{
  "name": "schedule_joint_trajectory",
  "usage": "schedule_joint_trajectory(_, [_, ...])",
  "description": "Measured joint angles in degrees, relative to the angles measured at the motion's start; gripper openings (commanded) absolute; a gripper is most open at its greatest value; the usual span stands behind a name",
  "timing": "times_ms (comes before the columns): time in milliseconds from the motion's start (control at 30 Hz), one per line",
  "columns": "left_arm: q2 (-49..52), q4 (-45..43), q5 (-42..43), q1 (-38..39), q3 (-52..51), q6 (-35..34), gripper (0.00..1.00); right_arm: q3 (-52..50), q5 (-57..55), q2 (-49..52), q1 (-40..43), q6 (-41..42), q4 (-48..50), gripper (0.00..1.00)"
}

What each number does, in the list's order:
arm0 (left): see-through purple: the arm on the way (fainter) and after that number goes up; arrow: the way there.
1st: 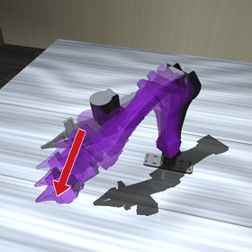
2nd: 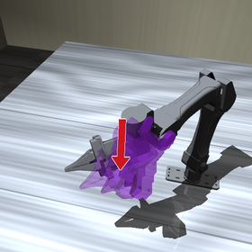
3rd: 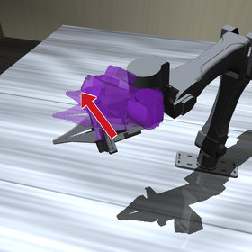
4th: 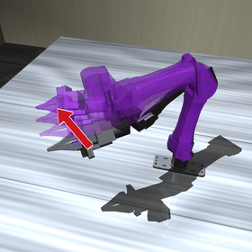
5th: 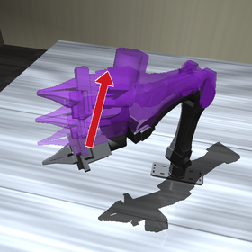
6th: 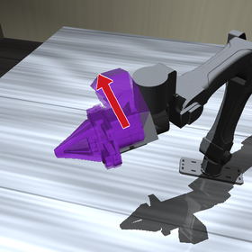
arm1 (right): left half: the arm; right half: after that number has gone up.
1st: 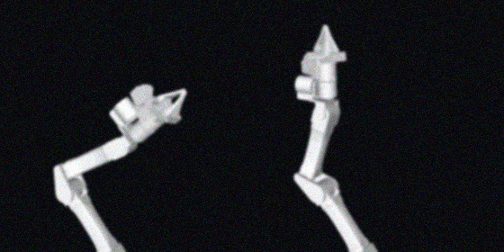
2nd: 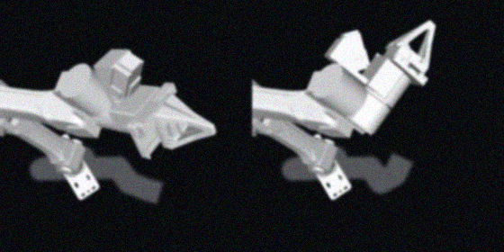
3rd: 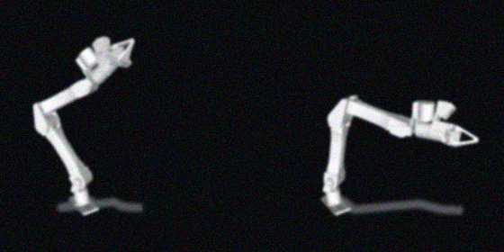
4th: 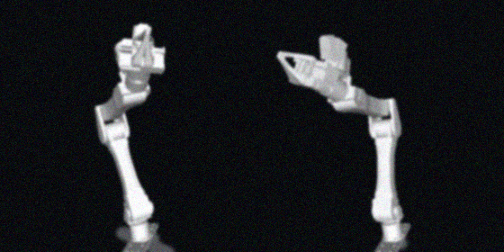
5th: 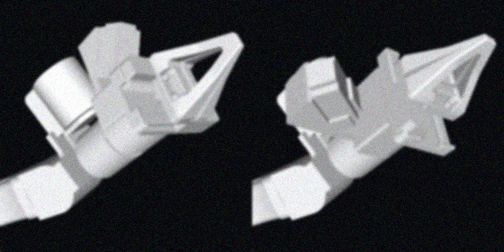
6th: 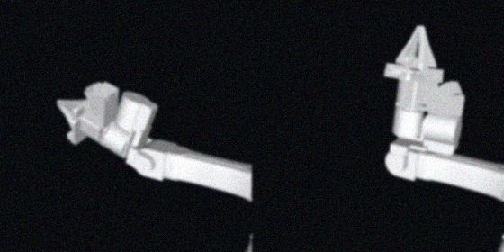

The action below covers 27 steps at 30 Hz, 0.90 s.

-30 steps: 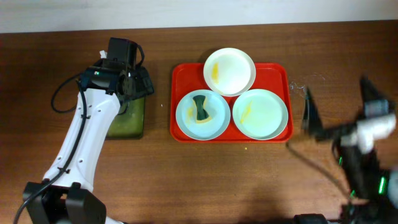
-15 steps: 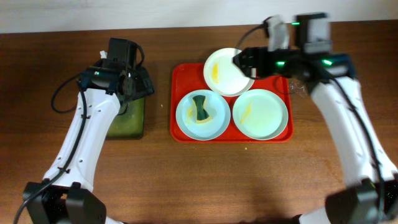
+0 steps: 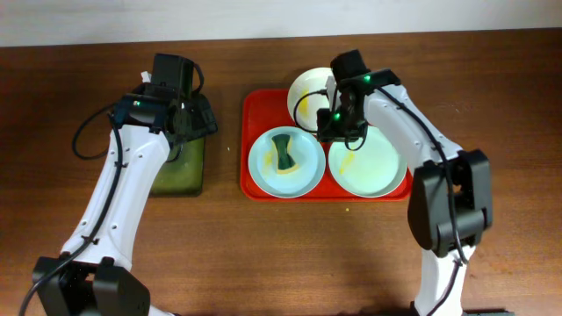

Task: Clean dirty plates on tray and stack at the side
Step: 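Reach right gripper to the blue plate rim and grasp it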

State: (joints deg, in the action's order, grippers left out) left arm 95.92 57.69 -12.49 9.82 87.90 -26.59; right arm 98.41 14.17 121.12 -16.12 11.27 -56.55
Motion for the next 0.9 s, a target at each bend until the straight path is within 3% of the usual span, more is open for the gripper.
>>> schedule_joint_trajectory(100, [0.0,0.0,0.0,0.0,0.0,0.0,1.0,0.0,-0.2,0.4,-0.5,-1.2,0.6,0.43])
schedule_joint_trajectory(267, [0.0,0.0,0.0,0.0,0.0,0.0,0.99,-0.5,-2.6,0.4,-0.8,-2.3,1.8,0.37])
schedule_joint_trajectory(533, [0.0,0.0,0.0,0.0,0.0,0.0,0.99,-1.9,-2.8,0.5,-3.0,-8.3,5.6,0.43])
schedule_joint_trajectory(900, [0.0,0.0,0.0,0.0,0.0,0.0,0.99,-8.6,-5.3,0.7,-3.2,-8.8,11.2,0.42])
